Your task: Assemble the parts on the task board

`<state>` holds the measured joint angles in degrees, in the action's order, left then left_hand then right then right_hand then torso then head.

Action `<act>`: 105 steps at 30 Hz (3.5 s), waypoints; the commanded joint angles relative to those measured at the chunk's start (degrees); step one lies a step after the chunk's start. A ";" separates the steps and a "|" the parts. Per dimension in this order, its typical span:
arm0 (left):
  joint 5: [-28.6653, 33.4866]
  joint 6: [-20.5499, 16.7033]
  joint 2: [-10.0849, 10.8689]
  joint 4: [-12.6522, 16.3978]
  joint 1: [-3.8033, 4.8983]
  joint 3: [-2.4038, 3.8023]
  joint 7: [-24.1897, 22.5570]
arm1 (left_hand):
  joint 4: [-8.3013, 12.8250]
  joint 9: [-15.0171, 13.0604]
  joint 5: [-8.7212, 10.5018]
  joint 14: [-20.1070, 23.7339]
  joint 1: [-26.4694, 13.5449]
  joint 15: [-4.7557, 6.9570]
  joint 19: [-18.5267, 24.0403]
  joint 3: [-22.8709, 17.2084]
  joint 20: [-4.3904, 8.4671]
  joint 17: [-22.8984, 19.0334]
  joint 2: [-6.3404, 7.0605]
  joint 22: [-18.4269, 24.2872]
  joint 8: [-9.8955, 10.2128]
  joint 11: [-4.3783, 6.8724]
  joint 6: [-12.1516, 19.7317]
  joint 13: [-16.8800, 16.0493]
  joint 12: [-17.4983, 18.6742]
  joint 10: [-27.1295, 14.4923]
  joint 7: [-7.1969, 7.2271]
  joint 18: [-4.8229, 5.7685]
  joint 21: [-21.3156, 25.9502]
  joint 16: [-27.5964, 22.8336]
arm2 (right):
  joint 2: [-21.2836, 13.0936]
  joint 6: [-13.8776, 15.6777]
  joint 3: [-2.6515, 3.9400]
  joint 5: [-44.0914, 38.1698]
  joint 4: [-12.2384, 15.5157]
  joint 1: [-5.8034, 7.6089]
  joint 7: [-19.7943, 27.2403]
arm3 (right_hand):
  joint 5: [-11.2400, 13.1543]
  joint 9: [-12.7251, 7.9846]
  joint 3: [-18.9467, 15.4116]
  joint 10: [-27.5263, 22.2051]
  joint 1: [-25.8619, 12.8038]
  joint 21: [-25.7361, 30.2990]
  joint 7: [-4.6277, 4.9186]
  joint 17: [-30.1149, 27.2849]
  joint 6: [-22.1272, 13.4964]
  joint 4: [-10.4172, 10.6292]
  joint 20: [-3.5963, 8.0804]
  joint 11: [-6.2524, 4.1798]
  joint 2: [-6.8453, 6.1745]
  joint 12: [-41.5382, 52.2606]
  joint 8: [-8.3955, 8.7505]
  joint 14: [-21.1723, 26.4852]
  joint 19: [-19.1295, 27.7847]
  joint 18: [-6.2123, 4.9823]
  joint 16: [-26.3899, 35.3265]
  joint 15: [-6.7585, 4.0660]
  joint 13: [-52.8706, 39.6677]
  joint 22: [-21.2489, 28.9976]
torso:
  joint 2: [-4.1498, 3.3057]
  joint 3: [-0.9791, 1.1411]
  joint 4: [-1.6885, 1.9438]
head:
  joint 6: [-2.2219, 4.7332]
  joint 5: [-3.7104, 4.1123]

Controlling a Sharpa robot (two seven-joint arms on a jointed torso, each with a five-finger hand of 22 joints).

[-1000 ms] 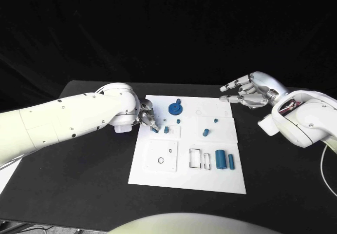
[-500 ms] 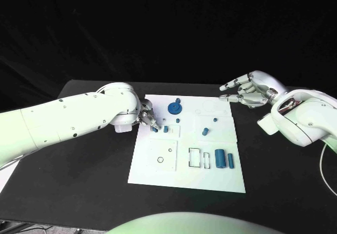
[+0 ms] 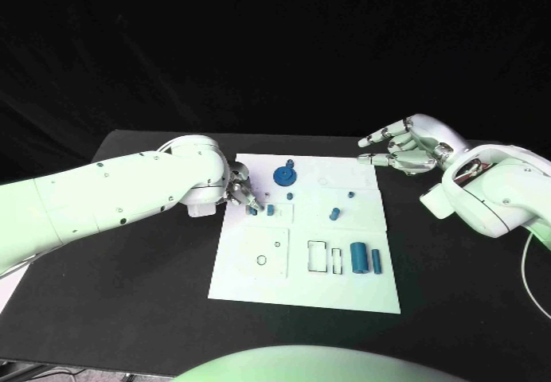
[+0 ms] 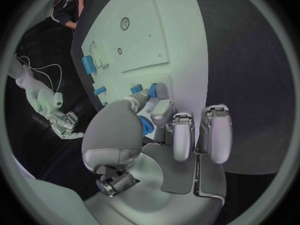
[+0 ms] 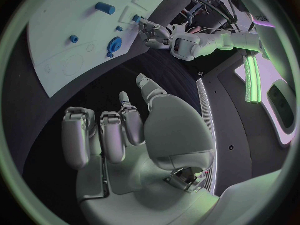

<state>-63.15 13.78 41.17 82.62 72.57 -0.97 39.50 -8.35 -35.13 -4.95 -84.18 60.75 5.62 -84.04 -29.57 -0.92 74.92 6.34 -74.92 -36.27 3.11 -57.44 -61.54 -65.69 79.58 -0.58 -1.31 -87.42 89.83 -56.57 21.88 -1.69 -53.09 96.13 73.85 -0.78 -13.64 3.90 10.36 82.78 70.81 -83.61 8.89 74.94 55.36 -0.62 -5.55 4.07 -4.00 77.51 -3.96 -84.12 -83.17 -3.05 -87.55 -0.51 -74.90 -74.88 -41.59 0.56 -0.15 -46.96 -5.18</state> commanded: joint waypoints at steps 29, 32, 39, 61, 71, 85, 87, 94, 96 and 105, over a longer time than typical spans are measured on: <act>0.99 -6.48 0.77 0.06 -0.37 -0.14 0.81 | -5.83 -0.19 0.43 -5.82 -5.61 0.65 -4.84 15.73 0.82 15.08 0.84 -12.67 0.05 0.32 -1.59 -0.11 -0.01 0.84 0.32 0.58 -0.14 0.17 | 0.01 -0.71 0.00 -0.17 0.00 -0.03 0.37 | -0.25 0.04 -0.45 -0.20 -0.21 0.37 -0.05 9.97 0.16 -0.05 0.07 -0.27 0.43 -0.39 0.07 -4.70 0.50 -0.13 0.28 -0.02 -5.96 0.18 | 0.01 -0.01 0.04 | 0.34 0.32; 1.86 -9.18 1.25 0.37 -0.36 -0.08 -0.52 | -5.99 -0.19 0.33 -5.82 -5.23 0.68 -4.68 16.25 0.84 15.08 0.47 -12.32 0.08 0.30 -1.41 0.24 0.32 0.66 0.29 0.47 0.22 0.17 | 0.02 -0.72 0.00 -0.17 -0.02 -0.03 0.36 | -0.25 0.04 -0.45 -0.20 -0.21 0.37 -0.05 9.97 0.16 -0.05 0.07 -0.27 0.43 -0.39 0.07 -4.70 0.50 -0.13 0.28 -0.02 -5.96 0.18 | -0.01 -0.01 0.00 | 0.38 0.33; 9.65 -20.25 2.70 1.35 -0.30 0.07 -12.58 | -5.71 1.11 -0.13 -5.24 0.91 -0.84 0.80 17.07 -0.16 13.46 -1.93 -1.39 3.24 -1.99 5.34 19.58 19.53 -11.98 -2.38 -2.58 12.21 -1.05 | -0.02 -0.76 0.00 -0.16 -0.07 -0.03 0.32 | -0.25 0.04 -0.45 -0.20 -0.21 0.37 -0.05 9.97 0.16 -0.05 0.07 -0.27 0.43 -0.39 0.07 -4.70 0.50 -0.13 0.28 -0.02 -5.96 0.18 | -0.02 -0.01 0.03 | 0.48 0.60; -14.93 -22.61 -2.45 -0.58 -1.08 -1.21 -37.20 | 3.25 21.02 0.17 6.06 23.97 -5.70 10.61 13.14 -5.03 -21.31 2.90 34.31 21.09 -8.48 8.53 47.90 47.31 -25.24 -7.10 -8.92 54.91 -33.03 | 0.31 -1.14 -0.02 -0.14 -0.25 -0.06 0.27 | -0.26 0.03 -0.64 -0.16 -0.29 0.36 -0.05 9.99 0.14 0.08 0.08 -0.27 0.44 -0.33 0.09 -4.70 0.47 -0.12 0.27 -0.02 -6.00 0.13 | -0.01 -0.05 0.01 | 1.17 1.28; -24.21 -17.71 -5.82 -4.03 -1.40 -1.64 -31.52 | 2.55 24.53 0.15 -1.91 22.15 -5.09 0.56 15.20 -4.03 -4.84 3.11 15.08 24.08 -7.62 3.13 52.79 50.39 -21.05 -7.10 -5.43 31.77 -14.42 | 0.40 -1.19 -0.03 -0.14 -0.26 -0.08 0.29 | -0.26 0.03 -0.64 -0.16 -0.29 0.36 -0.05 9.99 0.14 0.08 0.08 -0.27 0.44 -0.33 0.09 -4.70 0.47 -0.12 0.27 -0.02 -6.00 0.13 | -0.05 -0.02 0.03 | 1.32 1.34; -26.24 -14.96 -8.52 -6.36 -1.62 -1.64 -29.59 | 2.74 25.92 0.03 -1.85 22.94 -4.77 -0.36 13.46 -3.71 -7.03 1.90 11.95 25.20 -7.31 -0.26 54.96 52.39 -18.39 -6.57 -4.88 28.39 -15.03 | 0.51 -1.19 -0.03 -0.14 -0.29 -0.11 0.37 | -0.26 0.03 -0.64 -0.16 -0.29 0.36 -0.05 9.99 0.14 0.08 0.08 -0.27 0.44 -0.33 0.09 -4.70 0.47 -0.12 0.27 -0.02 -6.00 0.13 | 0.00 0.02 0.02 | 1.19 1.67; -26.28 -13.87 -8.76 -6.50 -1.62 -1.63 -29.38 | 2.85 26.15 0.04 -1.85 23.05 -4.73 -0.35 13.04 -3.67 -7.19 1.90 11.84 25.46 -7.28 -0.57 55.29 52.77 -18.02 -6.52 -4.86 28.31 -15.00 | 0.52 -1.21 -0.03 -0.14 -0.28 -0.11 0.36 | -0.26 0.03 -0.64 -0.16 -0.29 0.36 -0.05 9.99 0.14 0.08 0.08 -0.27 0.44 -0.33 0.09 -4.70 0.47 -0.12 0.27 -0.02 -6.00 0.13 | 0.00 0.02 0.06 | 1.16 1.68; -26.36 -11.96 -9.18 -6.97 -1.62 -1.63 -28.46 | 3.28 26.69 0.00 -1.83 23.55 -4.48 -0.59 11.34 -3.51 -7.74 1.60 10.32 25.99 -7.01 -1.78 55.96 53.46 -16.18 -6.49 -4.58 26.72 -14.96 | 0.55 -1.26 -0.03 -0.14 -0.28 -0.12 0.35 | -0.30 0.03 -0.68 -0.13 -0.23 0.35 -0.06 10.02 0.16 0.12 0.08 -0.28 0.53 -0.28 0.09 -4.71 0.45 -0.11 0.27 -0.03 -6.03 0.10 | 0.01 -0.01 0.03 | 1.14 1.60; -26.43 -11.49 -9.24 -7.10 -1.62 -1.62 -28.19 | 3.47 26.84 -0.02 -1.82 23.75 -4.45 -0.64 10.76 -3.46 -7.89 1.55 9.95 26.17 -6.98 -2.00 56.14 53.69 -15.82 -6.51 -4.51 26.33 -14.95 | 0.55 -1.27 -0.03 -0.14 -0.28 -0.12 0.35 | -0.30 0.03 -0.68 -0.13 -0.23 0.35 -0.06 10.02 0.16 0.12 0.08 -0.28 0.53 -0.28 0.09 -4.71 0.45 -0.11 0.27 -0.03 -6.03 0.10 | 0.00 0.00 0.03 | 1.10 1.55; -26.54 -10.27 -9.49 -7.29 -1.62 -1.62 -27.73 | 3.91 27.35 0.00 -1.78 23.69 -4.43 -0.66 9.15 -3.40 -8.24 1.80 9.19 26.82 -6.95 -2.57 56.68 54.54 -14.94 -6.56 -4.37 25.61 -14.82 | 0.56 -1.32 -0.03 -0.14 -0.30 -0.12 0.37 | -0.30 0.03 -0.68 -0.13 -0.23 0.35 -0.06 10.02 0.16 0.12 0.08 -0.28 0.53 -0.28 0.09 -4.71 0.45 -0.11 0.27 -0.03 -6.03 0.10 | 0.00 -0.01 0.07 | 1.05 1.59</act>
<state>-89.15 0.61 31.75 75.45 71.18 -2.37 10.83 -4.47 -7.87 -4.77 -83.86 84.35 0.81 -83.85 -20.18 -4.41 66.73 8.06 -65.66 -9.68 -3.81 -59.59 -4.92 -11.38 64.32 -7.25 -6.28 -61.41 74.99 -56.07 21.30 -1.72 -53.07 95.80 73.77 -0.73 -13.64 3.90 9.97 82.78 70.81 -83.61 8.89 74.93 55.36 -0.55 -5.55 4.07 -4.00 77.51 -3.96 -84.12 -83.17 -3.05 -87.55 -0.51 -74.94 -74.76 -41.58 0.56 -0.10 -45.90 -3.60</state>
